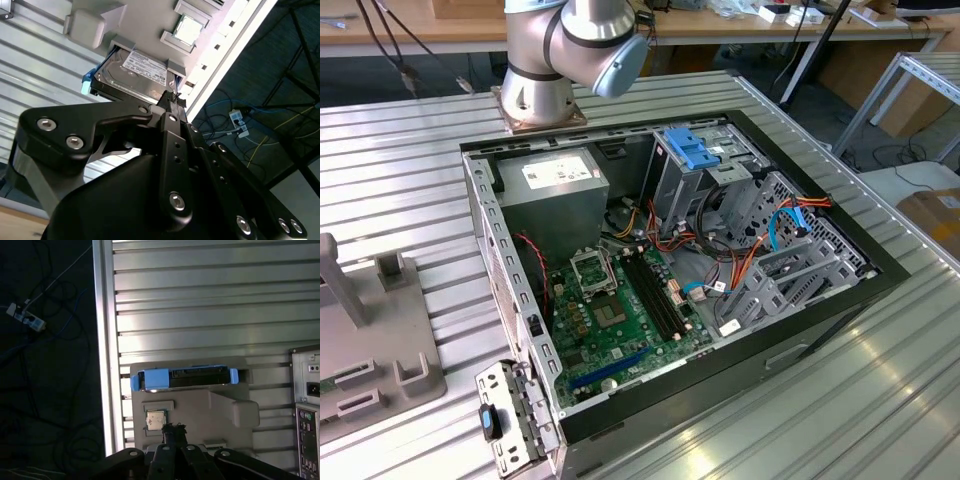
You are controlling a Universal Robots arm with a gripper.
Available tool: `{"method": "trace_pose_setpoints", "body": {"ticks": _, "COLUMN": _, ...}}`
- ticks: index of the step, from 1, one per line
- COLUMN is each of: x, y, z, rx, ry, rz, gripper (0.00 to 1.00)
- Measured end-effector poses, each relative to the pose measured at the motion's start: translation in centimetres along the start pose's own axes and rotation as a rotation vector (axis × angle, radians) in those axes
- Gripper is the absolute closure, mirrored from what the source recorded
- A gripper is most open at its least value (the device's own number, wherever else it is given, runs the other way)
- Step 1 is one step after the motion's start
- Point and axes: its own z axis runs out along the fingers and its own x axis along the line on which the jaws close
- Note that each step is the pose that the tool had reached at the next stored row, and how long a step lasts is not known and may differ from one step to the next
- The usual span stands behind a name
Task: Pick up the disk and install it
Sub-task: 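Reach for the disk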
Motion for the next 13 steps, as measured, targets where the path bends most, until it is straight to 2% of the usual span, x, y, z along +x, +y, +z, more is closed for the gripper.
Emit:
{"method": "trace_pose_setpoints", "body": {"ticks": 4, "x": 0.03, "y": 0.24, "z": 0.01, "rx": 0.0, "ry": 0.0, "rz": 0.0, "gripper": 0.89}}
{"method": "trace_pose_setpoints", "body": {"ticks": 13, "x": 0.03, "y": 0.26, "z": 0.01, "rx": 0.0, "ry": 0.0, "rz": 0.0, "gripper": 0.89}}
